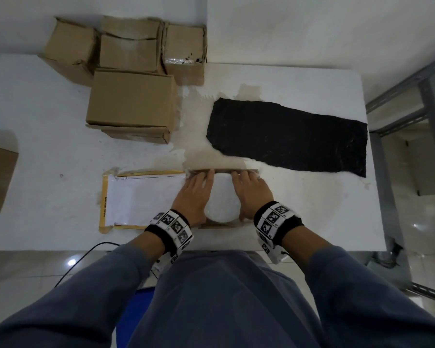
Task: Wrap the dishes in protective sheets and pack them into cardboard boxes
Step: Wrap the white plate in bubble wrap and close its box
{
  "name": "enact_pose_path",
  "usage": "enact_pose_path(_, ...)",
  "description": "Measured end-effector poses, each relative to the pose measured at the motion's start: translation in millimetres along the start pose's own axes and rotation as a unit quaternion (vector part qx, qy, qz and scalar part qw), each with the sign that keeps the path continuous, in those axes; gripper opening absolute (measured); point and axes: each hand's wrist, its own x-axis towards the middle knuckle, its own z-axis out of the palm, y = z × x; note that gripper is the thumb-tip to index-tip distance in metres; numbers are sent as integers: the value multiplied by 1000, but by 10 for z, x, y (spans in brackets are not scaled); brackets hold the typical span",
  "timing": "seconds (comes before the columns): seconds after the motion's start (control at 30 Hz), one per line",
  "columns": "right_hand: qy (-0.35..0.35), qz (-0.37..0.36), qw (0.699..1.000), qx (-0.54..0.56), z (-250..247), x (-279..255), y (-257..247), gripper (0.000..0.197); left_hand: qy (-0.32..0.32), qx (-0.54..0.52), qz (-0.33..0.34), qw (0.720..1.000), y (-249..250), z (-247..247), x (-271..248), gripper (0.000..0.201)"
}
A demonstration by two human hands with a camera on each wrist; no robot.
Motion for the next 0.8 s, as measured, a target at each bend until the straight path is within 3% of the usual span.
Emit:
enact_pose_path(0.17,20,-64,998,-7,129,-21,37,122,22,-11,65,998,-1,-14,9,118)
enact_pose_path(0.33,16,-72,997,24,145,-41,77,125,0,-5,58,998,-2,51,43,114)
enact_pose_path(0.8,16,-46,998,25,194,-85,6,123,-19,17,37,999,-6,124,60,129)
